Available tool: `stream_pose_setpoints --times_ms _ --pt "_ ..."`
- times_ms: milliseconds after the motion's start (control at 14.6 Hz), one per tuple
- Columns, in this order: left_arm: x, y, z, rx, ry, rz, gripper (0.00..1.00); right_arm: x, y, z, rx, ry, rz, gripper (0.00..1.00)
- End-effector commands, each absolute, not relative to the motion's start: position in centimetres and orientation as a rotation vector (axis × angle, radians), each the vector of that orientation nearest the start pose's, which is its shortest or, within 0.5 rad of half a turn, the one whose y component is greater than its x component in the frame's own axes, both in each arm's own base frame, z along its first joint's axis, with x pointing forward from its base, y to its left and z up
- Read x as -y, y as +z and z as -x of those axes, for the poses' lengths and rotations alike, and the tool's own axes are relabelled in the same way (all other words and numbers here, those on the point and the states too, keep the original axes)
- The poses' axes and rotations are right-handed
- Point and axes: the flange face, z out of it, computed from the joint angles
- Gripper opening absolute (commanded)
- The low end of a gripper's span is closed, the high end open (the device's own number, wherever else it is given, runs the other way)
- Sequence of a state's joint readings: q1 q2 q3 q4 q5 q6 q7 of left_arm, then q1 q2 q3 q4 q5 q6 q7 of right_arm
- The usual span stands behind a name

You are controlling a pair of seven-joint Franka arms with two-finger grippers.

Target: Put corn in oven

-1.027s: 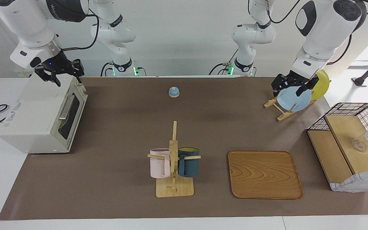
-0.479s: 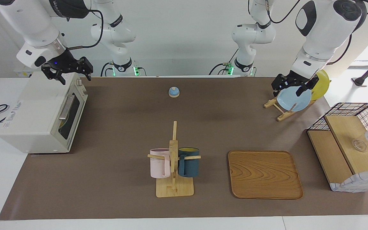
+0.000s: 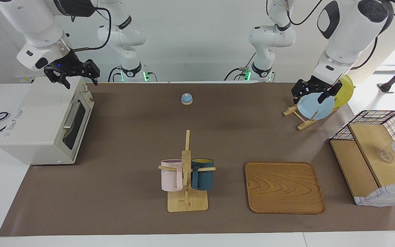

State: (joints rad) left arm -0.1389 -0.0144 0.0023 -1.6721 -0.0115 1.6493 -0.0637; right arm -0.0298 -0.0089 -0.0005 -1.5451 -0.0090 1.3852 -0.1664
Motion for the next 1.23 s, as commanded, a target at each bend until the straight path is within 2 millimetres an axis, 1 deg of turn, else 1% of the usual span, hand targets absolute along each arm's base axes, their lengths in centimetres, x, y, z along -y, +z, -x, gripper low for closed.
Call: stream_pose_setpoints --times_ms 0,685,1164 --pt "7.3 59.33 -54.39 -0.108 0.01 3.139 1.0 1.36 63.17 -52.77 0.174 0.24 3.119 1.0" --pt "7.3 59.33 -54.39 -0.108 0.01 3.139 1.0 2.05 63.04 -52.83 0.15 0.239 3.117 1.0" --pt "7.29 59.41 -54.35 -0.108 0.007 3.139 1.0 2.0 63.06 -52.87 0.151 0.233 3.113 1.0"
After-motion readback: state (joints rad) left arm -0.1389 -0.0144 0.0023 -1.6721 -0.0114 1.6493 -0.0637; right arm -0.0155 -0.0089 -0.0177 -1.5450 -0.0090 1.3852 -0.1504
